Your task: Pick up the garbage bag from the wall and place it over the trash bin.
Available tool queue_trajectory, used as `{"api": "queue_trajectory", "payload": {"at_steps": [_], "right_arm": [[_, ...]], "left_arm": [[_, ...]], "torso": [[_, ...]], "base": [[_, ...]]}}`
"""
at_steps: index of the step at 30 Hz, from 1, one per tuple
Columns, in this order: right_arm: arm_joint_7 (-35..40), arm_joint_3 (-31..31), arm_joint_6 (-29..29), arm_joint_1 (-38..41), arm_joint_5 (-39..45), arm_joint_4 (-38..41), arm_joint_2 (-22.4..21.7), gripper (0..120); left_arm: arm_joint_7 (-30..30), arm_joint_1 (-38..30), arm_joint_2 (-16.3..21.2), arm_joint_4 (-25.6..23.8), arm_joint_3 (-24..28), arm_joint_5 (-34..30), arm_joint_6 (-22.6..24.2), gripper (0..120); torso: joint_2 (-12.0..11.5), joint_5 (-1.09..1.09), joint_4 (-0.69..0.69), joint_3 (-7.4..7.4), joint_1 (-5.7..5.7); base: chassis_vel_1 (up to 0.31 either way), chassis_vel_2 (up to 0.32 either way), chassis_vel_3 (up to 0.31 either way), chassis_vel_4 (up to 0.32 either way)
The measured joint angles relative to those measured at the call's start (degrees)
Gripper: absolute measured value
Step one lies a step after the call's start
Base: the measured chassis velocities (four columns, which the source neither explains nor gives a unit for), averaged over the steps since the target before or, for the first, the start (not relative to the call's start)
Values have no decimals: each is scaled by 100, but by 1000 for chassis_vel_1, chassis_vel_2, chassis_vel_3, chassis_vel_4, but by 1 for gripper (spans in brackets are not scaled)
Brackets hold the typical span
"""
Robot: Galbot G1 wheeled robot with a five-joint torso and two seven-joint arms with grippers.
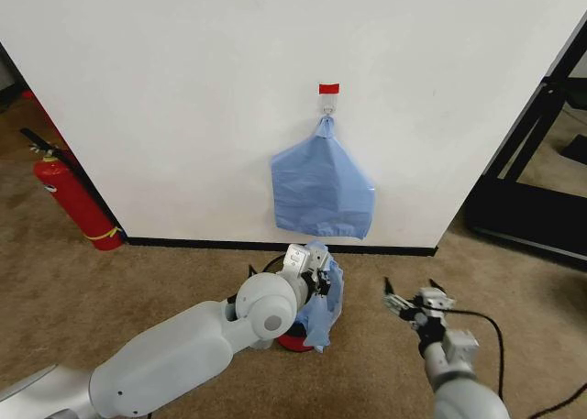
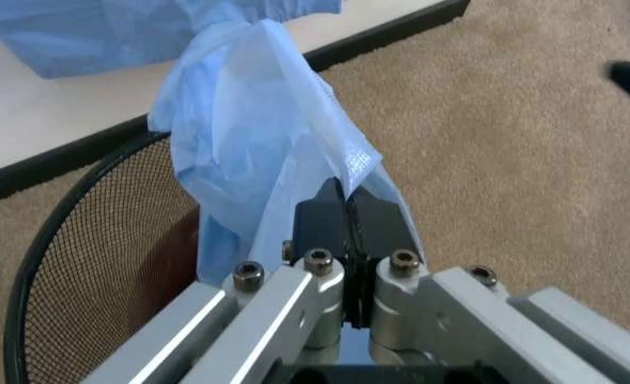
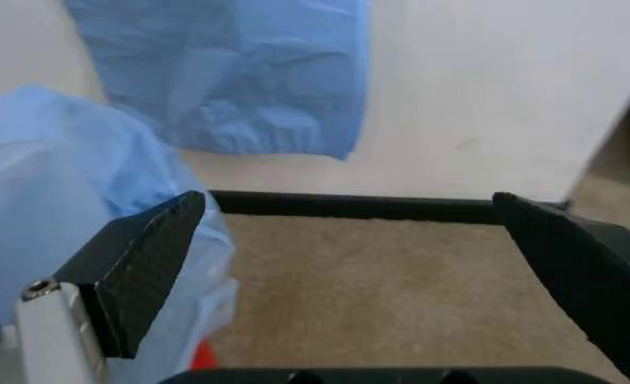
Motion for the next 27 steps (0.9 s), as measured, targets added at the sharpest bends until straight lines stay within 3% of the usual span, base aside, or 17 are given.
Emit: {"api": "queue_trajectory", "payload": {"at_steps": [2, 4, 6, 12, 22, 27], "right_arm": [[-16, 3, -92, 93, 142, -18, -79, 100], [-41, -122, -266, 311, 302, -151, -226, 100], [-119, -476, -443, 679, 362, -366, -351, 100], [-186, -1234, -604, 1471, 529, -792, -339, 100], [-79, -1892, -919, 2119, 565, -1279, -188, 100], [98, -2158, -1219, 2346, 685, -1472, -113, 81]], "left_arm": [[35, -143, -85, 74, 109, -23, -12, 0], [91, -329, -236, 168, 253, -61, -43, 0], [99, -370, -279, 205, 284, -62, -55, 0], [115, -267, -114, 167, 133, -63, -62, 0], [147, -90, 158, 33, -39, -70, -62, 0], [150, 29, 172, -32, -102, -69, -61, 0]], "torso": [[0, 0, 0, 0, 0], [0, -4, -13, 0, 0], [0, 4, -10, 0, 0], [0, -1, -4, 0, 0], [1, -1, -5, 0, 0], [1, -1, -5, 0, 0]], "base": [[0, 0, 0, 0], [0, 0, 0, 0], [-9, -56, -18, -13], [0, 0, 0, 0], [0, 0, 0, 0], [0, 0, 0, 0]]}}
